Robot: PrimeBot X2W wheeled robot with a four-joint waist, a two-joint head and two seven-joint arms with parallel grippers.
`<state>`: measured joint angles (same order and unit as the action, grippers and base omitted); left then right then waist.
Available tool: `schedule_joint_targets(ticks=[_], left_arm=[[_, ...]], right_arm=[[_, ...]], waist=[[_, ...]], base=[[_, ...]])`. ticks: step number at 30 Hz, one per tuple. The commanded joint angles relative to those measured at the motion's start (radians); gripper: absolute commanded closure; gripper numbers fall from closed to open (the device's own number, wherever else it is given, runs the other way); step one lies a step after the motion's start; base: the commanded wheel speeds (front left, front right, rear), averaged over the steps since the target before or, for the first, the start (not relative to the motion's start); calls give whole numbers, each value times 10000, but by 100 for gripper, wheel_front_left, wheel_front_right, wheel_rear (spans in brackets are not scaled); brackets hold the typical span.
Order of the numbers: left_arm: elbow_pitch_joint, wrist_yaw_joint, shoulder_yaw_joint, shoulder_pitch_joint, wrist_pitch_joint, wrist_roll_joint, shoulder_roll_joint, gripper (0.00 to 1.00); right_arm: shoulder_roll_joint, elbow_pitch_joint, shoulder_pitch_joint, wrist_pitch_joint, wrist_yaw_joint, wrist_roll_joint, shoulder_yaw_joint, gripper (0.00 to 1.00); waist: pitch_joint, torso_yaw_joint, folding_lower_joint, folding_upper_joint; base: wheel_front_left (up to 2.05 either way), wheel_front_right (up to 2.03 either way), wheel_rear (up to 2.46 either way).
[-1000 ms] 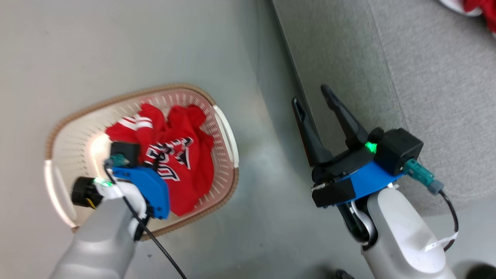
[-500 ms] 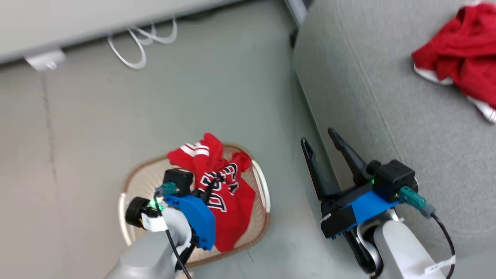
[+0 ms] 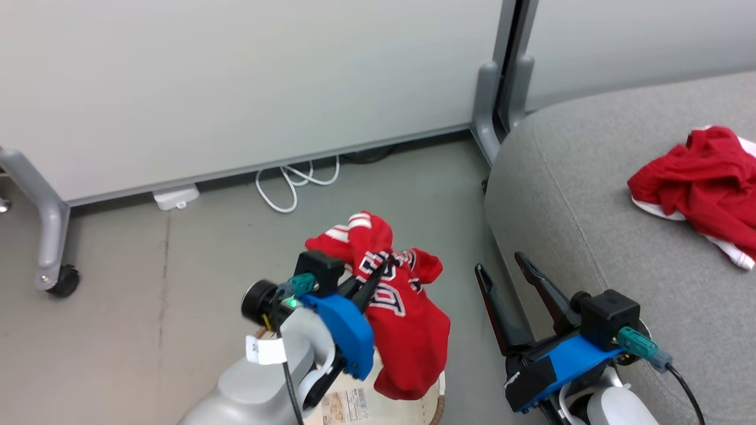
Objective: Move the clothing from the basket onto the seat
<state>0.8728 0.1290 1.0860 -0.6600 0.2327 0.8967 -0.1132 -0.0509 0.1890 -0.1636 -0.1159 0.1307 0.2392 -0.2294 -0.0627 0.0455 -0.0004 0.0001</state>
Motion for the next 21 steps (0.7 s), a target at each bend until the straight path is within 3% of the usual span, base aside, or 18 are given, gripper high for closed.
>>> schedule_joint_targets(ticks=[1, 21], left_arm=[[-106, 24, 86, -257, 100, 42, 37, 100], [-687, 23, 1126, -2509, 213, 971, 505, 100]], right_arm=[[-15, -97, 166, 71, 1, -8, 5, 0], [-17, -704, 723, 641, 1, -80, -111, 0]], waist=[[346, -288, 4, -1], [755, -668, 4, -1]], base=[[0, 0, 0], [0, 0, 0]])
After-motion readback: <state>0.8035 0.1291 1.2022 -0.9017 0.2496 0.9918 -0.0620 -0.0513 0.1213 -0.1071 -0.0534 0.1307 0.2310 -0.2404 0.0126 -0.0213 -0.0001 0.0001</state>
